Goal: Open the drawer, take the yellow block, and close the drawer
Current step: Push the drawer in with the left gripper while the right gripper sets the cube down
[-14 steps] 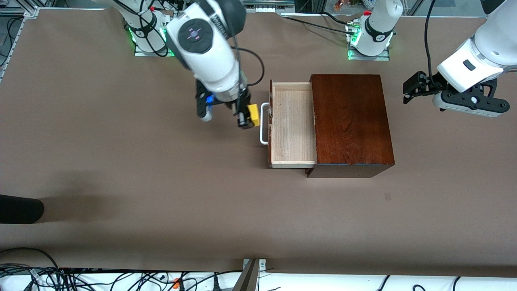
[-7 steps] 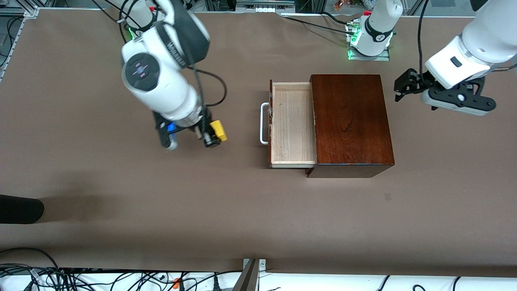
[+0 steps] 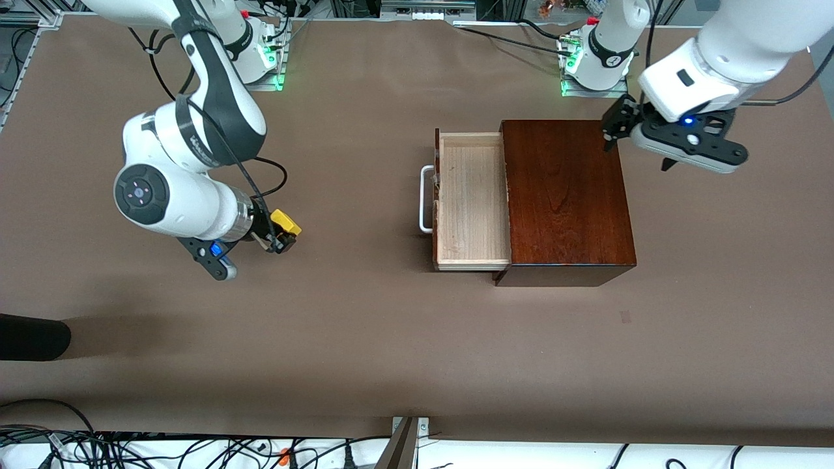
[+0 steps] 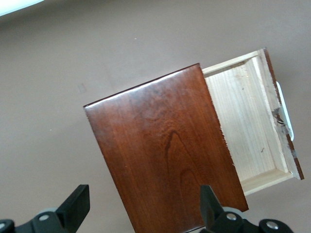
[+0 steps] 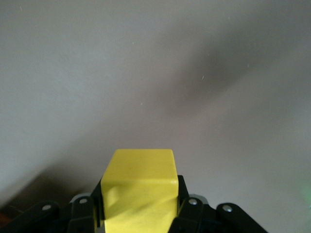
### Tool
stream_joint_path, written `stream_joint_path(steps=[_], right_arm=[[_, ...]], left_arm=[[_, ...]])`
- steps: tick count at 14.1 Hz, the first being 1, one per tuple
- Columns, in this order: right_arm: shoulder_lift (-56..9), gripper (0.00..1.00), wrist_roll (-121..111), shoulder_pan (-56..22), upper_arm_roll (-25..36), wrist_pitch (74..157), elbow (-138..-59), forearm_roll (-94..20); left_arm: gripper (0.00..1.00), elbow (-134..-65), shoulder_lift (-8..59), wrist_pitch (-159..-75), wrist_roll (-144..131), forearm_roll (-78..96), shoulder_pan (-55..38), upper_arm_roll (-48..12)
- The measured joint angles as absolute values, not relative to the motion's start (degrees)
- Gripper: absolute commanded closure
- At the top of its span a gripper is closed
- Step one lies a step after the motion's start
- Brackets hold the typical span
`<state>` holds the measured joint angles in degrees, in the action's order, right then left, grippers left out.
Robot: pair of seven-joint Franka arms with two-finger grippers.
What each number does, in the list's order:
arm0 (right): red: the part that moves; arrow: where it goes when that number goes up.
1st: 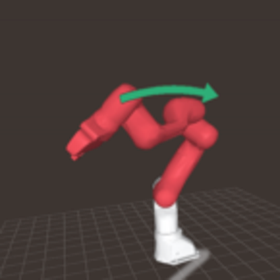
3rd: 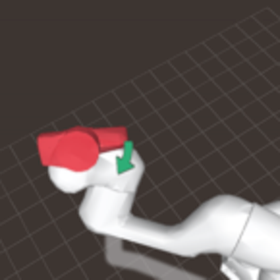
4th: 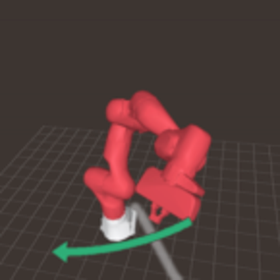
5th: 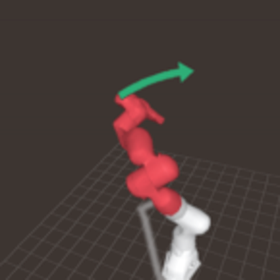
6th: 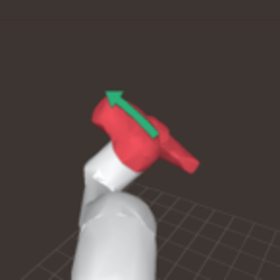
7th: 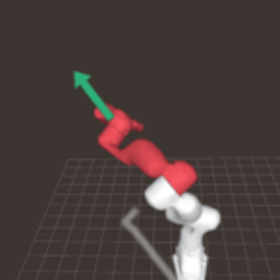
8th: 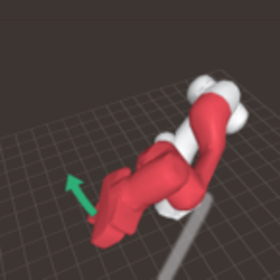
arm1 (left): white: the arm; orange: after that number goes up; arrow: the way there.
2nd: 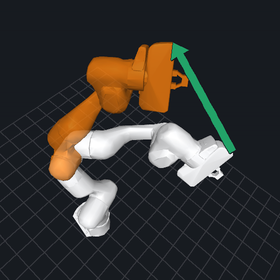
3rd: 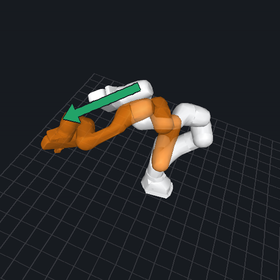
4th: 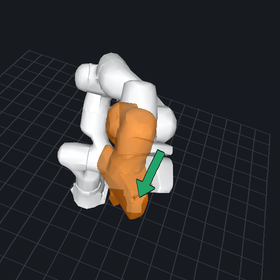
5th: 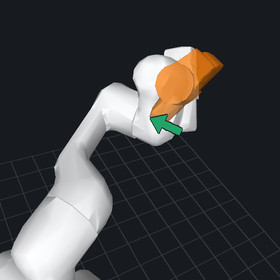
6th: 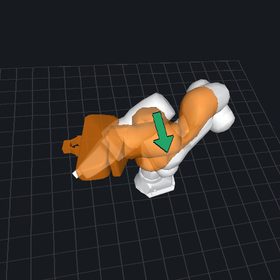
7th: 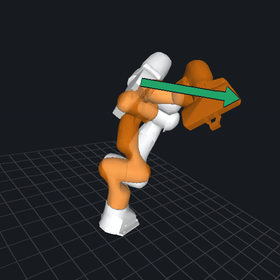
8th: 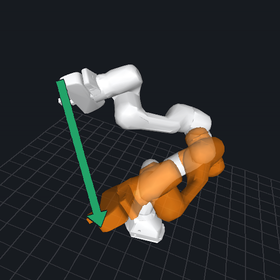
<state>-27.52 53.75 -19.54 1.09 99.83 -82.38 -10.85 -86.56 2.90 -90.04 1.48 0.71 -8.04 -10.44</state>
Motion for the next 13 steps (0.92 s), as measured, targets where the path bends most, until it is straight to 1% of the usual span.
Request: stream_joint_path(steps=[2,4,7,10,12,13], right_arm=[[-27.60,0.78,42.99,-19.68,2.83,100.37,-85.05,-10.72],[-28.18,0.78,31.13,-19.52,6.10,101.01,-87.54,-10.69],[-30.94,0.78,18.19,-17.64,10.16,102.37,-89.10,-10.68],[-34.45,0.78,6.89,-13.21,10.94,104.45,-89.44,-10.68],[-36.55,0.78,1.66,-11.17,10.98,105.51,-89.88,-10.68],[-37.08,0.78,0.57,-10.78,10.98,106.35,-90.29,-10.68]], left_arm=[[0.00,-86.42,2.94,-90.04,1.48,0.71,-8.12,-12.90],[0.00,-86.46,3.79,-89.84,1.48,0.73,-8.37,-15.87],[0.00,-86.40,6.33,-89.98,1.40,1.77,-9.72,-18.33],[0.00,-86.35,8.07,-89.98,1.46,2.87,-13.07,-18.87],[0.00,-86.34,9.84,-90.51,1.46,2.88,-17.33,-19.00],[0.00,-86.32,11.00,-92.06,1.46,2.88,-19.59,-19.05]])
